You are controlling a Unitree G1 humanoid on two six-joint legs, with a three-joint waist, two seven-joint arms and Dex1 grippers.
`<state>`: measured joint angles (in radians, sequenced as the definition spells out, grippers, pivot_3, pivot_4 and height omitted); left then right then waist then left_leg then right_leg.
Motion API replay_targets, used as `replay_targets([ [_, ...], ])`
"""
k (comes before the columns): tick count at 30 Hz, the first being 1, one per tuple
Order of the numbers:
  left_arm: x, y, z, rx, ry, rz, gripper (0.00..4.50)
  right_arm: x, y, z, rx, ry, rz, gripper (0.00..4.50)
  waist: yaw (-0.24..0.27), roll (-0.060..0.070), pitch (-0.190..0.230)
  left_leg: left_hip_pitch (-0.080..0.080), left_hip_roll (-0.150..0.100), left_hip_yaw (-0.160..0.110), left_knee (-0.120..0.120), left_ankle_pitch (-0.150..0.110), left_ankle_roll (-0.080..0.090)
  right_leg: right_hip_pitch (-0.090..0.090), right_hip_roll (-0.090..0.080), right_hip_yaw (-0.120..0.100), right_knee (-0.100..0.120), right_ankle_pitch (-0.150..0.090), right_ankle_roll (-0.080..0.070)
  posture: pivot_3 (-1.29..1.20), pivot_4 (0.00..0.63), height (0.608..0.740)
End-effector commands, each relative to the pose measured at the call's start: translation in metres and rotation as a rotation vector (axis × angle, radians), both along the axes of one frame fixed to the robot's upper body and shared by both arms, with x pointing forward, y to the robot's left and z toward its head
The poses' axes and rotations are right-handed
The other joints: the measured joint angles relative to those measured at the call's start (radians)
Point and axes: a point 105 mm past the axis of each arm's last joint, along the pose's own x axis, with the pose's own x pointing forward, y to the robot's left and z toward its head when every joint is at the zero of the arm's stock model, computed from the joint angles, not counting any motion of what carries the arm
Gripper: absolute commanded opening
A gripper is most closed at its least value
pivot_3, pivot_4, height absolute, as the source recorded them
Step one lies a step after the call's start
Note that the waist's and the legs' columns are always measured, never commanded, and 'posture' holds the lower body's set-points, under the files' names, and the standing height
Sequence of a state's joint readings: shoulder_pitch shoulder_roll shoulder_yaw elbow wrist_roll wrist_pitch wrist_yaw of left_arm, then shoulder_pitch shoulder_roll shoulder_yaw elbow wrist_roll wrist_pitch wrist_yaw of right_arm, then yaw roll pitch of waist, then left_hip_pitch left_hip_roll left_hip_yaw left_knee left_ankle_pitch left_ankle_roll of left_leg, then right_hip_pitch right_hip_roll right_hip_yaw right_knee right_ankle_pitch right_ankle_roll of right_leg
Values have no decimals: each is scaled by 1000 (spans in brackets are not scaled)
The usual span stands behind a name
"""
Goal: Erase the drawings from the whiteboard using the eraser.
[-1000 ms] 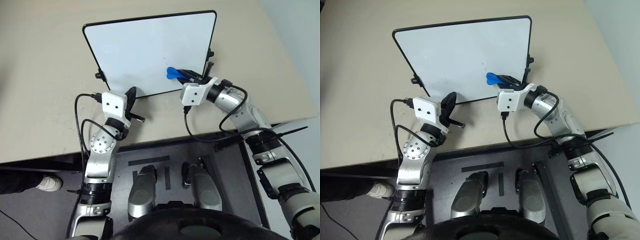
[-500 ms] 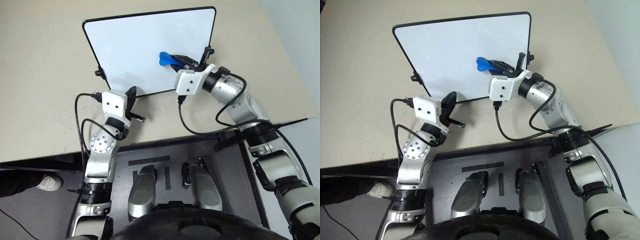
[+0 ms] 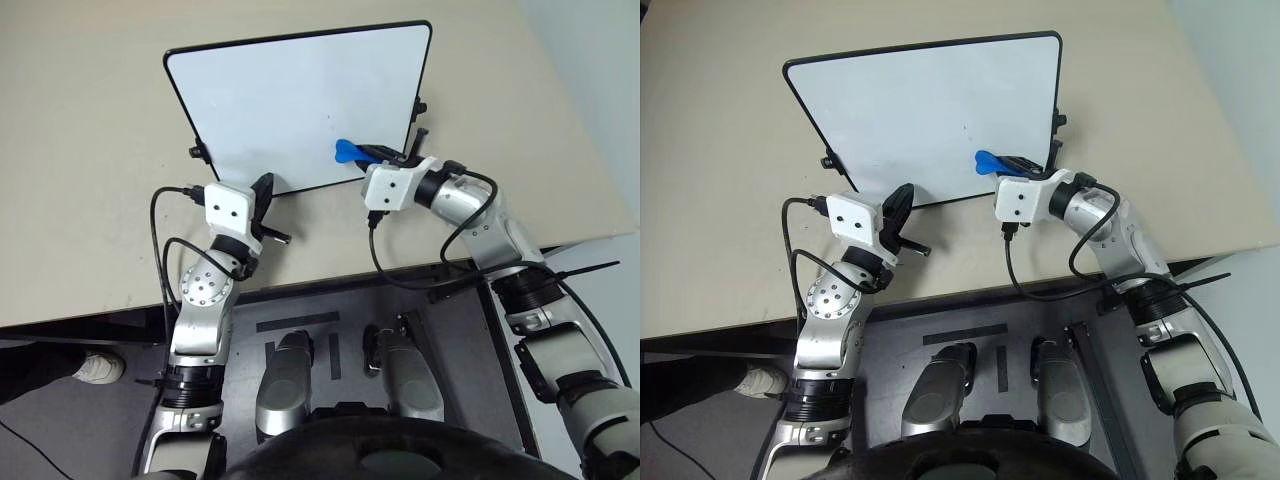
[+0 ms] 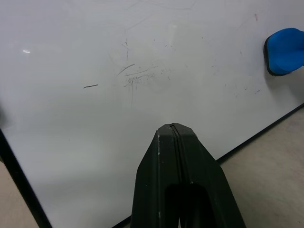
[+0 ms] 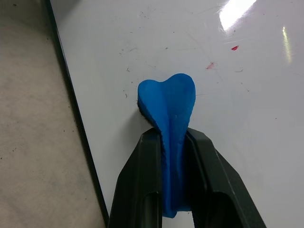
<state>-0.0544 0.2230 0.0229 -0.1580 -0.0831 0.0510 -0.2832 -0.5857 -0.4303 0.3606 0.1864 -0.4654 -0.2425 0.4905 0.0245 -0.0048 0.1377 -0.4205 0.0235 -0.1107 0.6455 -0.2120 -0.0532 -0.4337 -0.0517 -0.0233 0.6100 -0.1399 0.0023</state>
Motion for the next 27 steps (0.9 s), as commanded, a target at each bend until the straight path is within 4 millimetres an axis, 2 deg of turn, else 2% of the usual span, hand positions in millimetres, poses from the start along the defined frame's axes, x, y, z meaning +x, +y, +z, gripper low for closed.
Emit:
replay_targets([
  [1,0,-3,9,0,-39,-18,0,4,6,34,60,-96,8,380,-1,0,0,0,0,0,0,0,0,0,0,0,0,0,0,0,150,740],
  [9,0,-3,9,-2,-40,-12,0,11,14,53,149,-63,9,380,-1,0,0,0,0,0,0,0,0,0,0,0,0,0,0,0,150,740],
  [15,0,-2,9,-3,-43,-7,0,12,15,55,162,-45,8,380,-1,0,0,0,0,0,0,0,0,0,0,0,0,0,0,0,150,740],
  [22,0,-3,9,-3,-43,-9,0,3,7,20,115,89,-6,380,2,0,0,0,0,0,0,0,0,0,0,0,0,0,0,0,150,740],
  [27,1,-3,9,-2,-43,-13,0,1,4,13,102,116,-19,380,1,0,0,0,0,1,0,0,0,0,0,1,0,0,0,0,150,740],
])
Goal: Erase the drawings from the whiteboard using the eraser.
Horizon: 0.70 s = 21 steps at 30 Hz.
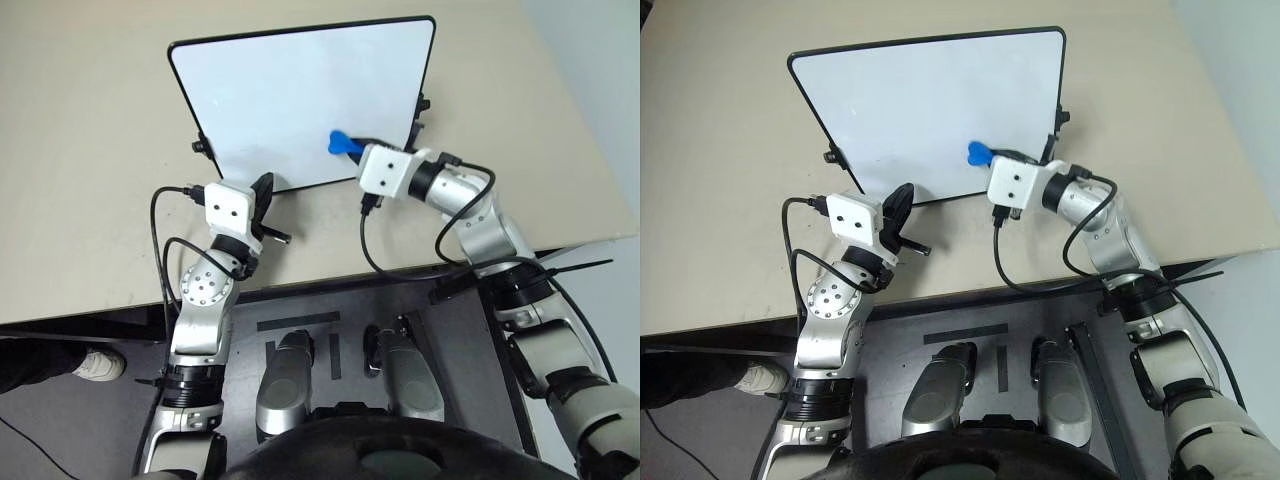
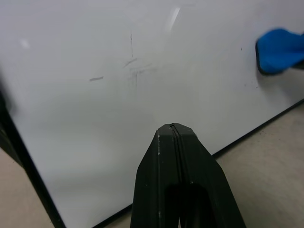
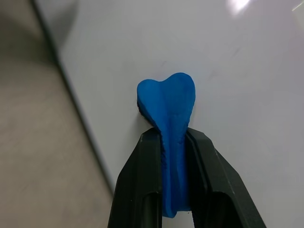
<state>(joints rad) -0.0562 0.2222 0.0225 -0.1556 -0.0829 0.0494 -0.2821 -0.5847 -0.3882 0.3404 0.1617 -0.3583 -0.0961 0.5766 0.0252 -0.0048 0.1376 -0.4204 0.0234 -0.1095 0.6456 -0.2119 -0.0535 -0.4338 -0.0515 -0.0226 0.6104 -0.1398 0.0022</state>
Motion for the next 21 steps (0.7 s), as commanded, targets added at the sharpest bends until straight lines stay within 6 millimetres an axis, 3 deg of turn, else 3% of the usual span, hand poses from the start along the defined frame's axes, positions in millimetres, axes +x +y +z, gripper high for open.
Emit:
replay_targets([
  [1,0,-3,9,-1,-42,-15,0,-2,1,17,13,-46,10,380,0,0,0,0,0,0,0,0,0,0,0,0,0,0,0,0,150,740],
  [9,0,-3,9,2,-44,-17,0,-13,1,16,5,-25,57,380,0,0,0,0,0,0,0,1,1,0,0,0,0,0,1,0,150,740],
  [21,-2,0,9,2,-39,-29,0,-49,-52,-28,10,272,5,380,4,-1,0,0,-1,2,1,1,5,2,1,0,-1,-4,5,0,150,740],
])
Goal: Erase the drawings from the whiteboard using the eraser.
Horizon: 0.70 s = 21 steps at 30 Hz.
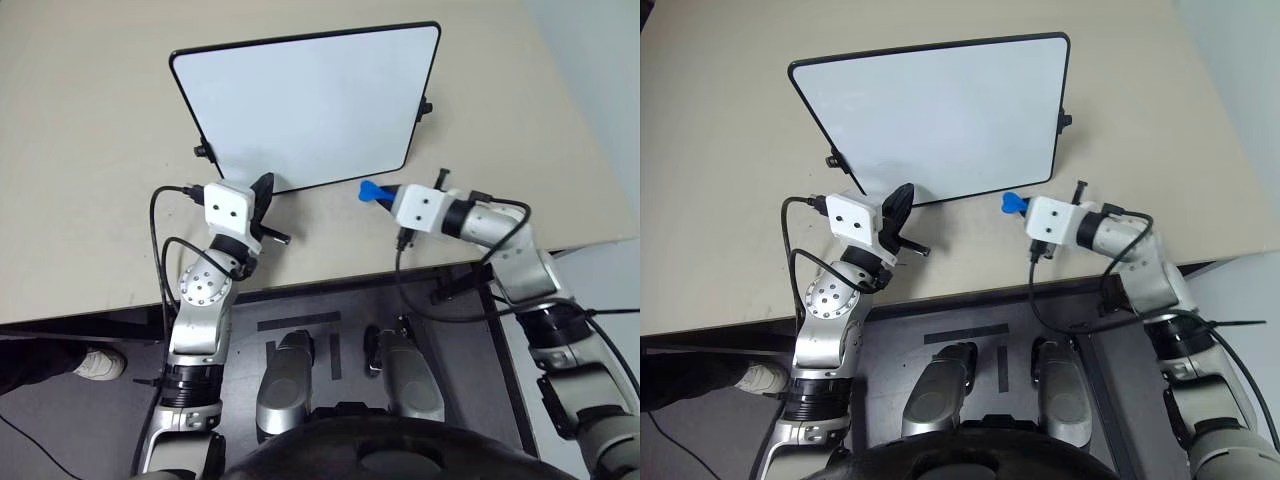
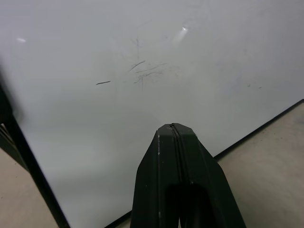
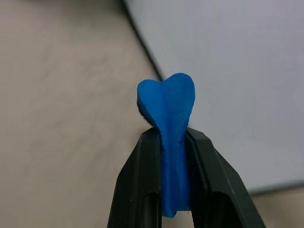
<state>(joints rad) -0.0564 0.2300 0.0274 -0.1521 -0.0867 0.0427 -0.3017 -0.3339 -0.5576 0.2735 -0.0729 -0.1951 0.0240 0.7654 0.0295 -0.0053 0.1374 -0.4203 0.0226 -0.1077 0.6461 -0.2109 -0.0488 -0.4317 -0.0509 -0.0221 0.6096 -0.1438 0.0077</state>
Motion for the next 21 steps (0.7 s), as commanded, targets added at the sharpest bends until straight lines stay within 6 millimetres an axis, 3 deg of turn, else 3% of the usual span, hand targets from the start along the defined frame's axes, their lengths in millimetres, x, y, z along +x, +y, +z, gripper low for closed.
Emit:
replay_targets([
  [1,-1,-2,9,-3,-36,-18,0,-5,-6,7,48,27,-14,719,-1,0,0,0,0,0,0,0,0,0,0,0,0,-2,3,0,150,740],
  [6,-1,1,10,3,-35,-19,0,-6,-8,3,63,62,-34,2405,-6,0,0,1,1,1,0,2,2,0,1,1,0,-6,9,0,150,740],
  [11,-1,8,11,13,-31,-16,0,-5,-3,16,96,13,-37,4146,-6,0,0,1,2,1,0,3,2,1,2,1,0,-6,9,0,150,740],
  [16,-2,6,14,28,-35,-25,0,-9,-16,34,186,6,-66,4146,-2,0,0,0,1,1,0,3,3,1,2,1,0,-6,10,0,150,740],
  [21,-7,7,11,31,-21,-29,0,-10,-32,35,229,29,-133,4146,-1,0,0,1,1,1,0,2,4,1,2,2,0,-7,10,0,150,740],
])
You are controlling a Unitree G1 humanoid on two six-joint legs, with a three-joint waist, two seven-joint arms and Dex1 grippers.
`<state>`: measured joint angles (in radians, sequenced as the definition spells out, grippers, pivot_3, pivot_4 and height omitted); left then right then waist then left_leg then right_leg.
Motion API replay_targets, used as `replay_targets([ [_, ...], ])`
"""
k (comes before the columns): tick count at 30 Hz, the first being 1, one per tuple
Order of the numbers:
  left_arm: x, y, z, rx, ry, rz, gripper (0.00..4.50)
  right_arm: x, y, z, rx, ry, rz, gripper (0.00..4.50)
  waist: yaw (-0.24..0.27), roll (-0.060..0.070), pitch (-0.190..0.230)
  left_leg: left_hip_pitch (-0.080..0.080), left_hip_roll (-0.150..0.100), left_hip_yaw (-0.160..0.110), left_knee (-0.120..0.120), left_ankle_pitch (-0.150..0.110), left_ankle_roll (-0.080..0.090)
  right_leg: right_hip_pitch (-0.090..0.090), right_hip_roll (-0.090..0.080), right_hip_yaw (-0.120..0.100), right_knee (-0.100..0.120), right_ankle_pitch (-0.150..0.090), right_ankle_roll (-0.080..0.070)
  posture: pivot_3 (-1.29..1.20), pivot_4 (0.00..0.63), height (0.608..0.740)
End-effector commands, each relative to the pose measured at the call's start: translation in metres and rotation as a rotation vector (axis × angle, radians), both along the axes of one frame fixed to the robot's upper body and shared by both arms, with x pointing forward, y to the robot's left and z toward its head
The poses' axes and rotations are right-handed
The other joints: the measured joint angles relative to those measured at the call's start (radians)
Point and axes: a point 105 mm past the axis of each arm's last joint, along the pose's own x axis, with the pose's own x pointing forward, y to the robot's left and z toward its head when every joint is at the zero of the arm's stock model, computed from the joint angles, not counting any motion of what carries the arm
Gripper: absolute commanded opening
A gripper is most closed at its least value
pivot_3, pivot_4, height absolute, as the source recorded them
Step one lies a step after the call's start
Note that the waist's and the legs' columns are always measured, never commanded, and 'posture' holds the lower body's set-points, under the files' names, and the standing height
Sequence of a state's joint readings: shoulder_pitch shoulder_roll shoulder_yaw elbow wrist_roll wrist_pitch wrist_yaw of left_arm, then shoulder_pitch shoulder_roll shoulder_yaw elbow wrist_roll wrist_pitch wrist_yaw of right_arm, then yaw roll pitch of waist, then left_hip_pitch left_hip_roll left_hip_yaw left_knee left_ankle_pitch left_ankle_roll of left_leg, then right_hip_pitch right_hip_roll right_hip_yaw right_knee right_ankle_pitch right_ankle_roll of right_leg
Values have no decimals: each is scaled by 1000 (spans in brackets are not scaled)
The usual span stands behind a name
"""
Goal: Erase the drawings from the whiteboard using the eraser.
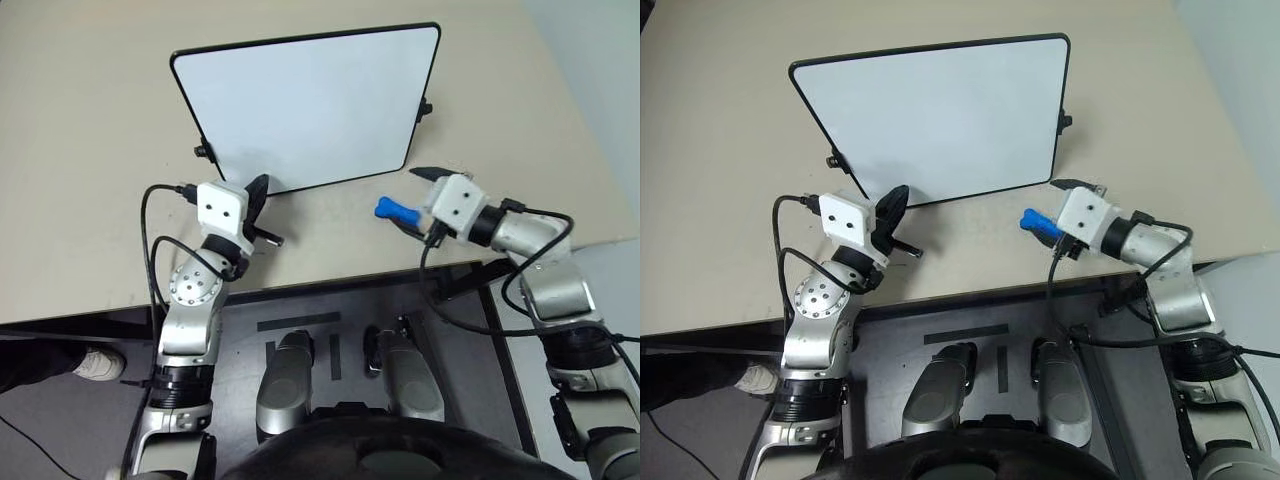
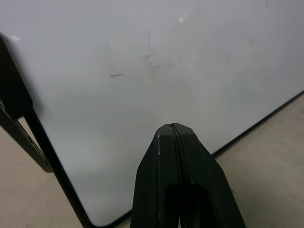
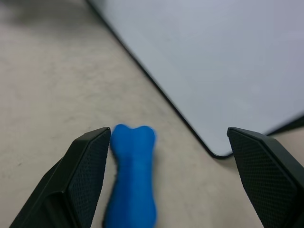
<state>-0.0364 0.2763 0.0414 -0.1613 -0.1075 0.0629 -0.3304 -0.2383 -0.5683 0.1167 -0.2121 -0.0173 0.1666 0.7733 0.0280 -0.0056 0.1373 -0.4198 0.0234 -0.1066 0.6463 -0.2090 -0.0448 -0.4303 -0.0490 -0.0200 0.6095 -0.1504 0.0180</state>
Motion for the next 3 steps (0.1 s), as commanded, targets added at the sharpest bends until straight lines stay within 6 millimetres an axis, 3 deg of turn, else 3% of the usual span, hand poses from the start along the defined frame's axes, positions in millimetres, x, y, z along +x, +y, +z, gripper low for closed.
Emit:
replay_targets([
  [1,-4,-3,16,0,-50,-22,0,-2,-7,13,28,-35,-28,4146,0,0,0,0,0,0,0,0,0,0,0,0,0,0,0,0,150,740],
  [3,-3,-7,16,-2,-48,-36,0,-3,-7,12,27,-34,-28,4146,0,0,0,0,0,0,0,0,0,0,0,0,0,-1,1,0,150,740],
])
